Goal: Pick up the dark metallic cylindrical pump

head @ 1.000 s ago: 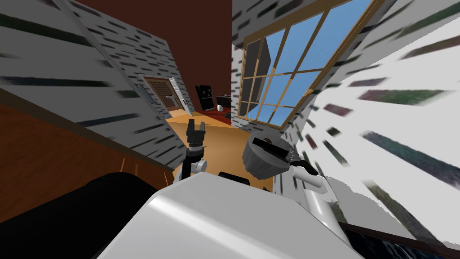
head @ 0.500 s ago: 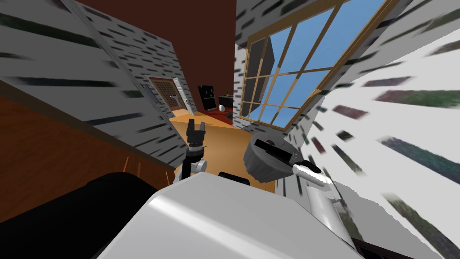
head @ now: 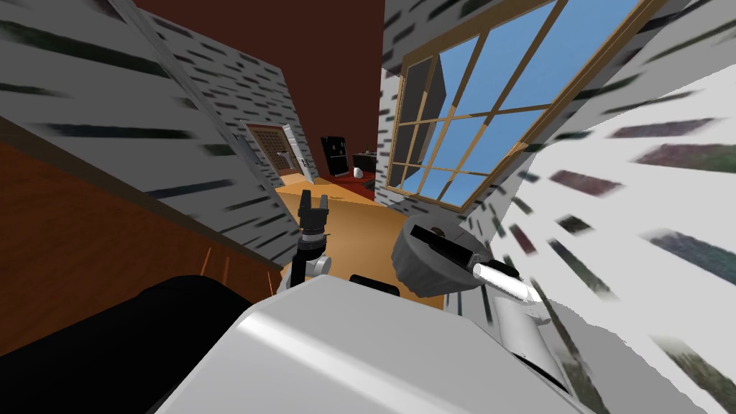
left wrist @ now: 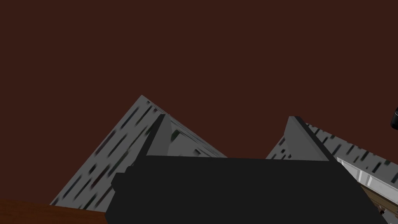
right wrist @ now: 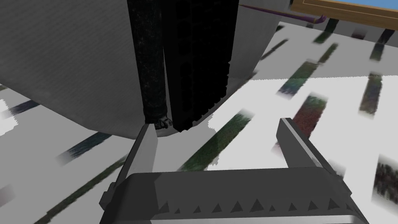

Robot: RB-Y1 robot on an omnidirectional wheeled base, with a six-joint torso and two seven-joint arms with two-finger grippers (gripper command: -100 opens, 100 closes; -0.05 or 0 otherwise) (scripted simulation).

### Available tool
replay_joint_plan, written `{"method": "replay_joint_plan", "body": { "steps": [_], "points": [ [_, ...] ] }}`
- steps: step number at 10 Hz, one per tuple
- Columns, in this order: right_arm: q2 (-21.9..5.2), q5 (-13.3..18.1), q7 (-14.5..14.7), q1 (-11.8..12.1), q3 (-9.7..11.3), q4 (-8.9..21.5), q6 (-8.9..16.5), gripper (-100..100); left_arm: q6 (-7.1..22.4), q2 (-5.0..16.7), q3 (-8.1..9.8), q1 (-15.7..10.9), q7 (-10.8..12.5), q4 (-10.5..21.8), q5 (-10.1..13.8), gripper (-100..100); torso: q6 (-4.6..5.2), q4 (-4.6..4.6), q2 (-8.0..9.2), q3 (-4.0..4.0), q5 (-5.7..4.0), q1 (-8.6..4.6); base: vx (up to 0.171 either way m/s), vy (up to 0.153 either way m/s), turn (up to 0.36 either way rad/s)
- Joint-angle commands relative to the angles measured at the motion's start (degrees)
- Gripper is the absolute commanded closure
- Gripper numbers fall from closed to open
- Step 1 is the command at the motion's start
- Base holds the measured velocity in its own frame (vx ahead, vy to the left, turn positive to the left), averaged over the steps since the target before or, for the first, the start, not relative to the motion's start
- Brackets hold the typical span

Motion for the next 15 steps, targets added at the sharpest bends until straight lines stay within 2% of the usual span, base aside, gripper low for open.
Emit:
{"method": "replay_joint_plan", "body": {
  "steps": [1, 2, 4, 5, 8, 9, 12, 15],
  "points": [
    [-0.3, 0.5, 0.2, -1.6, -1.8, 2.9, 2.9, -100, 0.0, 0.0, 0.00, 0.0, 0.0, 0.0, 0.0, 0, 0.00, 0.00, 0.00, 0.00, 0.00, 0.00, 0.061, -0.002, 0.108],
    [-0.3, 0.5, 0.2, -1.6, -1.8, 3.3, 3.2, -100, 0.0, 0.0, 0.00, 0.0, 0.0, 0.0, 0.0, 0, -0.01, -0.01, -0.06, -0.03, 0.00, -0.02, 0.051, -0.007, 0.034],
    [-0.8, 0.8, 0.6, -3.3, -4.0, 7.3, 6.4, -100, 0.0, 0.0, 0.00, 0.0, 0.0, 0.0, 0.0, 0, -0.01, -0.01, -0.05, -0.03, -0.01, -0.01, 0.053, 0.001, 0.086],
    [-0.8, 0.8, 0.6, -3.3, -4.0, 7.3, 6.6, -100, 0.0, 0.0, 0.00, 0.0, 0.0, 0.0, 0.0, 0, 0.00, -0.02, -0.07, -0.04, 0.00, -0.01, 0.053, -0.008, 0.039],
    [-1.4, 1.0, 1.1, -5.4, -6.8, 12.2, 11.0, -100, 0.0, 0.0, 0.00, 0.0, 0.0, 0.0, 0.0, 0, -0.01, -0.02, -0.08, -0.05, -0.01, -0.03, 0.060, -0.010, 0.076],
    [-1.4, 1.0, 1.1, -5.4, -6.8, 12.3, 11.0, -100, 0.0, 0.0, 0.00, 0.0, 0.0, 0.0, 0.0, 0, 0.01, -0.02, -0.10, -0.06, -0.01, -0.04, 0.049, -0.007, 0.027],
    [-1.7, 1.1, 1.4, -6.9, -8.8, 16.1, 14.3, -100, 0.0, 0.0, 0.00, 0.0, 0.0, 0.0, 0.0, 0, 0.01, -0.02, -0.05, -0.03, 0.00, 0.00, 0.055, -0.005, 0.058],
    [-1.5, 1.1, 1.5, -7.3, -9.9, 18.8, 16.4, -100, 0.0, 0.0, 0.00, 0.0, 0.0, 0.0, 0.0, 0, 0.02, -0.02, -0.06, -0.04, -0.02, -0.07, 0.057, -0.023, 0.047]
  ]
}}
